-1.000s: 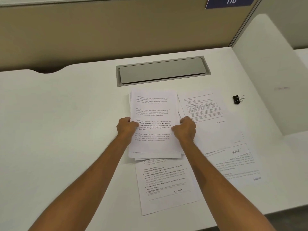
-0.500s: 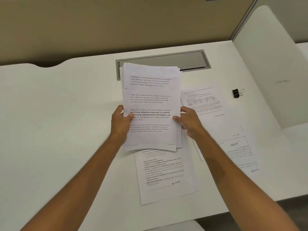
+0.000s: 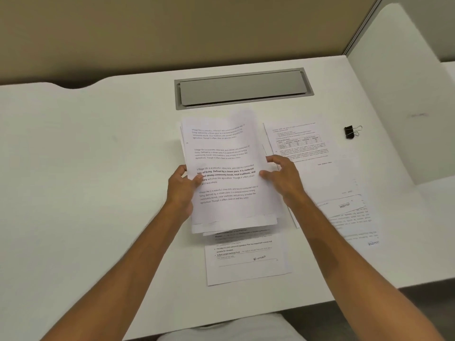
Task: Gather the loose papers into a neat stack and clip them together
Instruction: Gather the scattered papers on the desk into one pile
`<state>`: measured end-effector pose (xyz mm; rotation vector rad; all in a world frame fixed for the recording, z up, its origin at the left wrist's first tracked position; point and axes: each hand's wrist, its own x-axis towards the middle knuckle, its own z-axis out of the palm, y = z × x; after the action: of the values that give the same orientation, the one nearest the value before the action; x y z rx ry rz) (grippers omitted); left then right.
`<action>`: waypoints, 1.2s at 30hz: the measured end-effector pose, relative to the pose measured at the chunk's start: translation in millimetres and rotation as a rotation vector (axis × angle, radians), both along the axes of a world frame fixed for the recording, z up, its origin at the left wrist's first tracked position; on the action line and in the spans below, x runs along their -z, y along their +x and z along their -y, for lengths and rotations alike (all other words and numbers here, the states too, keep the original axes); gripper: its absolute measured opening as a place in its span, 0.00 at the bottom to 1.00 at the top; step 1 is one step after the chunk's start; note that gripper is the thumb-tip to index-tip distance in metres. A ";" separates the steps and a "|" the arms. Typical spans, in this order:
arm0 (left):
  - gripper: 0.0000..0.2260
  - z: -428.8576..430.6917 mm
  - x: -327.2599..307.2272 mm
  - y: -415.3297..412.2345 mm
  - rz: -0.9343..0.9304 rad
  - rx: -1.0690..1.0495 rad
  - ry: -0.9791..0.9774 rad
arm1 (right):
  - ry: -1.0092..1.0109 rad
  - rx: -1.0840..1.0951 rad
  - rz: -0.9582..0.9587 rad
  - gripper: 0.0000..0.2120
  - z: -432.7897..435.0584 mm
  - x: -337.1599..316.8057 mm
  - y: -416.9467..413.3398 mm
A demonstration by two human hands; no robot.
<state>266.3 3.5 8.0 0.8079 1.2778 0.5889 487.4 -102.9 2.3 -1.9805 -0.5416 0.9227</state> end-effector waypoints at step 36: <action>0.09 81.8 27.8 -25.9 -0.565 0.174 0.016 | -0.390 0.170 0.086 0.19 79.6 22.4 -55.6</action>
<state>240.4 -78.2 -19.9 1.1345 1.6908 0.2317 431.8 -182.5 -20.0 -2.3827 -0.2455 0.8892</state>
